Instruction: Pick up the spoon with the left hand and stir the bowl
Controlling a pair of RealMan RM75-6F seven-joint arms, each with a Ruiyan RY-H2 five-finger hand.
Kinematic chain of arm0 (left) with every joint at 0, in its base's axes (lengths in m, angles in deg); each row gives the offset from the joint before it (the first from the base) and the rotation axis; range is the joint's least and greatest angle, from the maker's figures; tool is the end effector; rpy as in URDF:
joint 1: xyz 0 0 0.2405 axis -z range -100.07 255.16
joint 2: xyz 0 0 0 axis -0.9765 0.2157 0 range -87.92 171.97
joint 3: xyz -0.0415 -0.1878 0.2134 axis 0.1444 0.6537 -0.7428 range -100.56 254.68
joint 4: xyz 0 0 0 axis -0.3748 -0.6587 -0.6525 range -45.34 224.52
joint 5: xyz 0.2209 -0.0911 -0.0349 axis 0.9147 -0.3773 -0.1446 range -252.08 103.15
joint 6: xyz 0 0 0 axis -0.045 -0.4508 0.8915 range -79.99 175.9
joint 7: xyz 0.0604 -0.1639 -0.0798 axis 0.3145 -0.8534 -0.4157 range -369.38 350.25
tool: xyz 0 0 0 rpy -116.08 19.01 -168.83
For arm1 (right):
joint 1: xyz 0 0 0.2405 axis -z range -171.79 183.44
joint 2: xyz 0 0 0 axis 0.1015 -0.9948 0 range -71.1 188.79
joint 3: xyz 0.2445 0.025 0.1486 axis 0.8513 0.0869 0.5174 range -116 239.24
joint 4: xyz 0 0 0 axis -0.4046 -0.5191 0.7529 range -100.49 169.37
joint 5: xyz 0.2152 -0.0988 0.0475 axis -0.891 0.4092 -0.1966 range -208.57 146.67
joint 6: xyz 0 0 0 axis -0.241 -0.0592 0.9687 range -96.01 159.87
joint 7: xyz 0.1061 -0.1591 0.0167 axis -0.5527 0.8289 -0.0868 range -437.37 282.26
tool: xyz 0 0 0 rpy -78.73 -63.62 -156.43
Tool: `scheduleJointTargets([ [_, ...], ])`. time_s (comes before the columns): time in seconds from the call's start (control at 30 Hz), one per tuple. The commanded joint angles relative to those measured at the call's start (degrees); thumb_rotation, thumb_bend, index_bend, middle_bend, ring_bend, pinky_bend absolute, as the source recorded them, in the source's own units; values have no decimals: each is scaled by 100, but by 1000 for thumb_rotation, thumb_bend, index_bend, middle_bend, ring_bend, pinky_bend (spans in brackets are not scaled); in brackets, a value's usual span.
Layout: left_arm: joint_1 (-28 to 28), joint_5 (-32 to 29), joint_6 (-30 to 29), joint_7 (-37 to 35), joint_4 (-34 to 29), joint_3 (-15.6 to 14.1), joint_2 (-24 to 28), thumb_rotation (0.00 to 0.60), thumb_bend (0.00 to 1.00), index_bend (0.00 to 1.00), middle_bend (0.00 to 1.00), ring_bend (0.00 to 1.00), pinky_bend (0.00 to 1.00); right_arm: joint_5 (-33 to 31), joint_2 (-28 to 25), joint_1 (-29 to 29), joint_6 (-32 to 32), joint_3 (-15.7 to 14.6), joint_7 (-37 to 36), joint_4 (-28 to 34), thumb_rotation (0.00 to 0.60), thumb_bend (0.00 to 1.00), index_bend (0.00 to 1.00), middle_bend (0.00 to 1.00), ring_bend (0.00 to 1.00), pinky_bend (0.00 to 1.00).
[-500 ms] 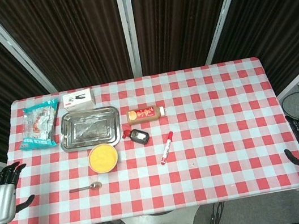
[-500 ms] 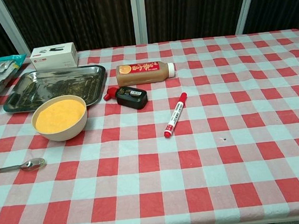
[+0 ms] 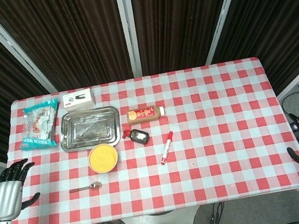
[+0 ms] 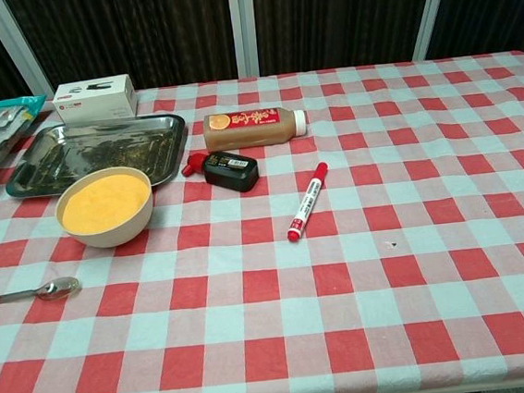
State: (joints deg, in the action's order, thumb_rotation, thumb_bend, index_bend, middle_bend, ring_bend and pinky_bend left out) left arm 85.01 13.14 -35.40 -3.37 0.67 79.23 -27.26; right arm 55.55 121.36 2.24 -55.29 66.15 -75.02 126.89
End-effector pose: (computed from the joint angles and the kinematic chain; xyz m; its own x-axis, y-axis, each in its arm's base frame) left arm -0.3423 0.2470 0.1071 0.4702 0.0212 0.8823 0.8804 -0.0812 -0.4673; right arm -0.3503 -0.2329 0.1648 0.4573 0.0567 0.8875 -0.8890 0.0032 0.4579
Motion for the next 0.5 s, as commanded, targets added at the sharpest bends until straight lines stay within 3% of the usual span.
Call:
scheduleJointTargets([
  [0.03,231,95,313,-16,-13,-12,33,600,86,341,315,252,367,6,-9,-4,1,5,-17,-5,600,205,62,183,8,51],
  [0.17,473,68,766,-24,-20,-51,-47,600,177,437,481,479,698,-27,-14,-14,40,10,-38,-25,600,205,62,186,8,51],
  [0.23,596,-14,1052,-54,-28,-78,-121,600,198,451,540,572,795,-58,-13,-25,74,16,-41,-28,600,205,62,189,10,51],
  [0.37,787,-214,1523,-68,-21,-114,-284,600,212,484,702,782,957,-102,-11,-54,139,29,-23,-29,600,205,62,198,17,51],
  [0.5,896,-379,1818,-68,32,-156,-485,600,215,498,809,871,1000,-139,-2,-88,207,39,-8,-34,600,205,61,201,17,51],
])
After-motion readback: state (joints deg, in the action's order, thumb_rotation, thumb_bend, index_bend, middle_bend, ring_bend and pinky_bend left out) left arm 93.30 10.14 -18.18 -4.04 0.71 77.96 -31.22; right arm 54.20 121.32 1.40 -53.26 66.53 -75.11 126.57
